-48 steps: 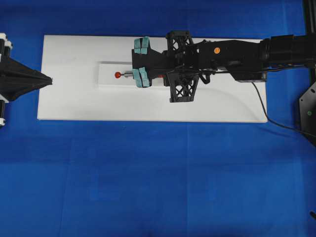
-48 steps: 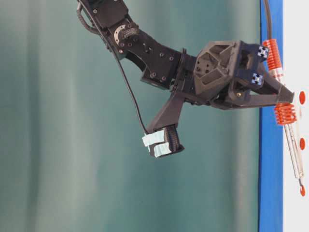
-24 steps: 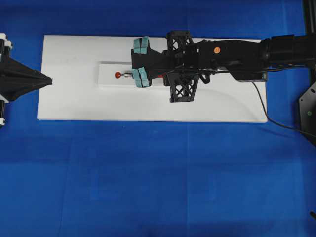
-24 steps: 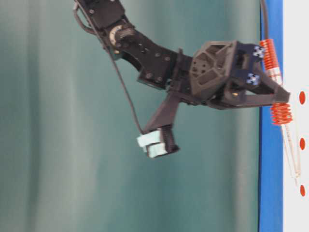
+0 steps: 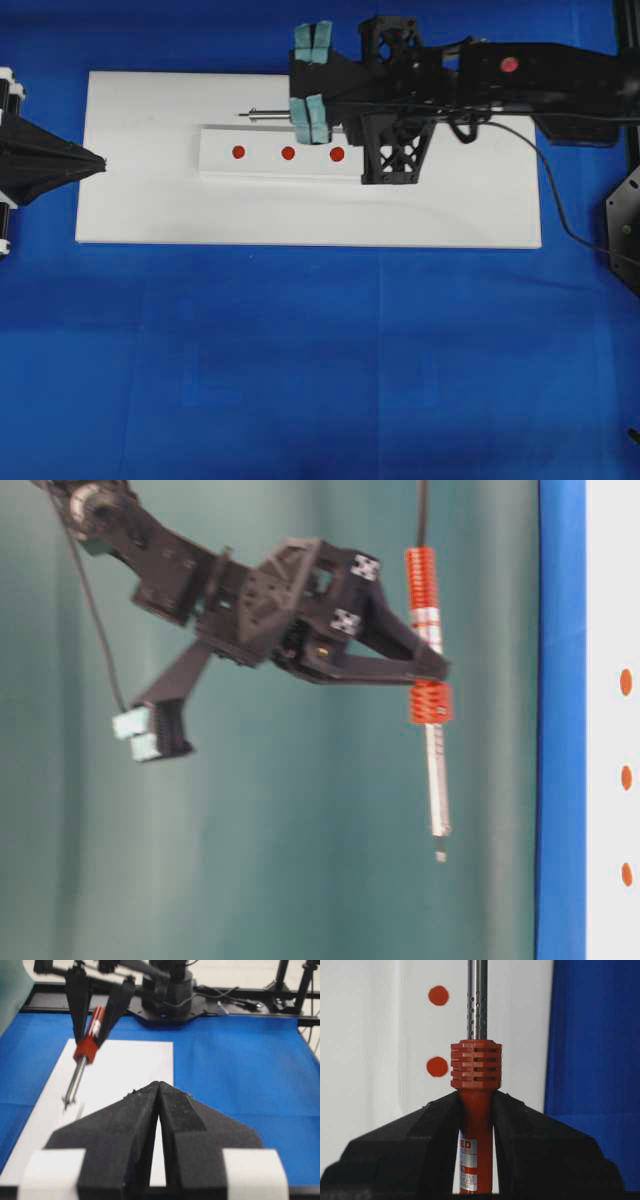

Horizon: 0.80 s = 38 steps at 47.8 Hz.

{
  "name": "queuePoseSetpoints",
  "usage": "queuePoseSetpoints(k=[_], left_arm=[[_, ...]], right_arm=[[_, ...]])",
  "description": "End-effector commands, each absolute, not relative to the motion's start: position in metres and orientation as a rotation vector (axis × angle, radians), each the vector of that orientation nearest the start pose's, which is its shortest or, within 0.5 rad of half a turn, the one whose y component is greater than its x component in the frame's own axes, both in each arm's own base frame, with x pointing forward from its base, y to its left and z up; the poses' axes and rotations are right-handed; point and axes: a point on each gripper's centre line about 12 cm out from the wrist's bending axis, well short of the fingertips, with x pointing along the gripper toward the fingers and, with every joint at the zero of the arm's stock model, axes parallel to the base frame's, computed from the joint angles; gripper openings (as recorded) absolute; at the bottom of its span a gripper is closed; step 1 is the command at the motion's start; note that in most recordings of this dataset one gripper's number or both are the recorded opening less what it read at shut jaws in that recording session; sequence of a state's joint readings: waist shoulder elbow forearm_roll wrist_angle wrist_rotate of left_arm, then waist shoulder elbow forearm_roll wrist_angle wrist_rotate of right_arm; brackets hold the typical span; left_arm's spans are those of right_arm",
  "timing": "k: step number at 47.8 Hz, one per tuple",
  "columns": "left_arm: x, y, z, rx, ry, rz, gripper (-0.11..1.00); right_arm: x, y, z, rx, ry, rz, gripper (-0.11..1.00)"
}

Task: Touch the tip of the soldering iron to the mark.
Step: 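Raise the iron and shift it right toward the middle dot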

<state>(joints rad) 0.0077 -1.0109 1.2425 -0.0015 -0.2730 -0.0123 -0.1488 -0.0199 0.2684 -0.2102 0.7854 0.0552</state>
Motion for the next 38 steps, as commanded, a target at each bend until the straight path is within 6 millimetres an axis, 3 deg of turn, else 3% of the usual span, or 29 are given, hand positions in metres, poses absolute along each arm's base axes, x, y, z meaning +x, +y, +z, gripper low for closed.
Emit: queuePoseSetpoints(k=[1,19,38], left_arm=[[0.189,0.002,0.276,-0.012,-0.052,0.01,0.0],[0.189,0.002,0.276,-0.011,-0.049,0.01,0.0],[0.188,0.002,0.276,-0.012,-0.051,0.01,0.0]], right_arm=[[0.396,-0.077,0.283,-0.094,0.975,-0.23,0.06],[0.393,-0.076,0.279,-0.091,1.002,-0.232,0.06],[0.352,-0.069,0.266,-0.058,1.076,-0.244,0.06]])
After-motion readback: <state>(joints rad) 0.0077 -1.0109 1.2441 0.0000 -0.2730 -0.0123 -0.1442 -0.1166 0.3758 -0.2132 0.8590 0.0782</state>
